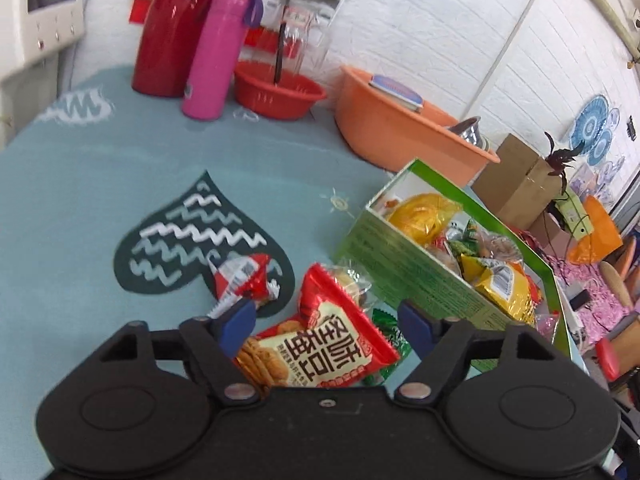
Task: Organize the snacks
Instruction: 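Grasp the red chip bag on the table with the left tool, then lift the red chip bag into the green box and release it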
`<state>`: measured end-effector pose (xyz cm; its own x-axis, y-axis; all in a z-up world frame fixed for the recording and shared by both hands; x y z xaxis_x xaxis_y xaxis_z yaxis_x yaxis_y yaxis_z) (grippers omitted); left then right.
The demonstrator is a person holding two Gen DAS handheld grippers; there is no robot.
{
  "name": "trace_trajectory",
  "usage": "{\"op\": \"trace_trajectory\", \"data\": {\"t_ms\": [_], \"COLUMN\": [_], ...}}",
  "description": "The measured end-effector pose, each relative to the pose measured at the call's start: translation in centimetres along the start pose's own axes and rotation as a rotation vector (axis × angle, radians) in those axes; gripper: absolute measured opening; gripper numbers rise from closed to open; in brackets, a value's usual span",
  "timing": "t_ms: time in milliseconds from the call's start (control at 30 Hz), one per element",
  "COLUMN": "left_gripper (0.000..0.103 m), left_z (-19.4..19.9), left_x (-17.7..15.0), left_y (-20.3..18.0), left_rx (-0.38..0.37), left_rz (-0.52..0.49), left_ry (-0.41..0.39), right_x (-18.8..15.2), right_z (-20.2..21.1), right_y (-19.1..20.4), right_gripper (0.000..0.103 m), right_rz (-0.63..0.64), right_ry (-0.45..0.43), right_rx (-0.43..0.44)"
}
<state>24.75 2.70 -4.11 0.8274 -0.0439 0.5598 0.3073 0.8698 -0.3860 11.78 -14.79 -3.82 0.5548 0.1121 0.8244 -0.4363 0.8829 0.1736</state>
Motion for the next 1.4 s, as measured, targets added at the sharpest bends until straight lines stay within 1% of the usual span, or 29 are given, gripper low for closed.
{"op": "trace_trajectory", "data": {"t_ms": [33, 67, 133, 167, 200, 233, 267, 300, 400, 467, 500, 567, 633, 700, 767, 867, 1000, 1033, 1100, 1133, 1167, 1233, 1267, 1300, 1400], "left_gripper": [0.101, 0.101, 0.101, 0.097, 0.09, 0.079, 0.078, 0.078, 0.078, 0.08, 0.08, 0.083, 0.086, 0.086, 0.085, 0.083, 0.081, 0.079, 0.067, 0.055, 0.049, 0.049, 0.047, 0.047, 0.047], "left_z": [-0.3, -0.6, -1.3, -1.5, -1.8, -1.9, -1.7, -1.4, -0.3, 0.1, 0.3, 0.3, 0.2, 0.1, 0.0, -0.2, -0.8, -1.1, -1.6, -2.0, -2.3, -2.3, -2.1, -1.8, -0.9], "left_x": [-0.1, -0.2, -0.5, -0.8, -1.2, -1.7, -2.3, -3.0, -5.3, -6.3, -6.6, -6.7, -6.4, -5.7, -5.2, -4.5, -4.1, -4.1, -4.0, -4.1, -4.1, -4.5, -4.7, -4.9, -5.3], "left_y": [0.0, 0.1, 0.3, 0.4, 0.4, 0.2, -0.1, -0.6, -2.8, -3.9, -4.2, -4.3, -3.8, -3.0, -2.4, -2.0, -2.0, -1.9, -1.6, -1.6, -1.6, -1.8, -2.1, -2.5, -3.4], "left_rx": [0.003, 0.023, 0.042, 0.036, 0.022, 0.009, 0.002, -0.014, -0.096, -0.113, -0.111, -0.094, -0.072, -0.065, -0.077, -0.075, -0.074, -0.073, -0.073, -0.063, -0.06, -0.057, -0.048, -0.04, -0.053], "left_rz": [-0.018, -0.028, -0.03, -0.026, -0.021, -0.024, -0.026, -0.028, -0.064, -0.086, -0.094, -0.09, -0.066, -0.025, 0.006, 0.015, 0.005, 0.004, 0.01, 0.008, 0.002, -0.006, -0.017, -0.028, -0.038], "left_ry": [-0.001, -0.007, 0.0, 0.009, 0.032, 0.053, 0.065, 0.071, 0.094, 0.093, 0.091, 0.087, 0.077, 0.062, 0.055, 0.049, 0.058, 0.063, 0.075, 0.081, 0.091, 0.089, 0.086, 0.083, 0.075], "right_x": [-0.1, -0.2, -0.4, -0.5, -0.6, -0.8, -0.9, -1.0, -1.3, -1.5, -1.6, -1.6, -1.4, -0.7, -0.2, 0.6, 1.4, 1.5, 1.6, 1.5, 1.4, 1.1, 1.0, 0.8, 0.7], "right_z": [-0.2, -0.5, -1.0, -1.1, -1.3, -1.3, -1.4, -1.5, -2.0, -2.5, -2.8, -3.3, -4.0, -5.0, -6.1, -7.6, -9.6, -9.9, -10.7, -11.1, -11.2, -10.9, -10.7, -10.4, -8.9], "right_y": [0.2, 0.4, 0.9, 1.2, 1.5, 1.7, 1.9, 2.0, 2.0, 2.0, 1.9, 1.8, 1.6, 1.4, 1.1, 0.7, 0.1, 0.1, -0.1, -0.2, -0.1, 0.1, 0.3, 0.3, 0.6], "right_gripper": [0.103, 0.103, 0.103, 0.103, 0.103, 0.103, 0.103, 0.103, 0.103, 0.103, 0.103, 0.103, 0.103, 0.103, 0.103, 0.103, 0.103, 0.103, 0.103, 0.103, 0.103, 0.102, 0.101, 0.096, 0.094], "right_rz": [0.003, 0.004, 0.007, 0.012, 0.017, 0.023, 0.031, 0.034, 0.033, 0.025, 0.023, 0.03, 0.042, 0.059, 0.067, 0.068, 0.065, 0.065, 0.056, 0.044, 0.034, 0.032, 0.037, 0.045, 0.052], "right_ry": [0.009, 0.018, 0.036, 0.042, 0.049, 0.055, 0.06, 0.064, 0.083, 0.098, 0.104, 0.117, 0.127, 0.136, 0.145, 0.163, 0.189, 0.194, 0.206, 0.219, 0.215, 0.206, 0.205, 0.2, 0.18], "right_rx": [0.004, 0.009, 0.016, 0.019, 0.021, 0.023, 0.027, 0.028, 0.03, 0.026, 0.026, 0.023, 0.012, 0.007, 0.018, 0.051, 0.06, 0.064, 0.074, 0.079, 0.09, 0.086, 0.081, 0.075, 0.064]}}
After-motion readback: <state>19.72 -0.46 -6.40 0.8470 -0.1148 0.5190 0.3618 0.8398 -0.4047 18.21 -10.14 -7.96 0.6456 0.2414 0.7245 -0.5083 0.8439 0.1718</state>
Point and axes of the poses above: each gripper's, at about its wrist camera, not at the fingertips, and z roughly against the way its jaws point, y to its left, x to its top, the point moved 6 cm from there along -z, roughly the way its jaws point, and after that the axes turned 12 degrees about y, right-handed, at the moved point
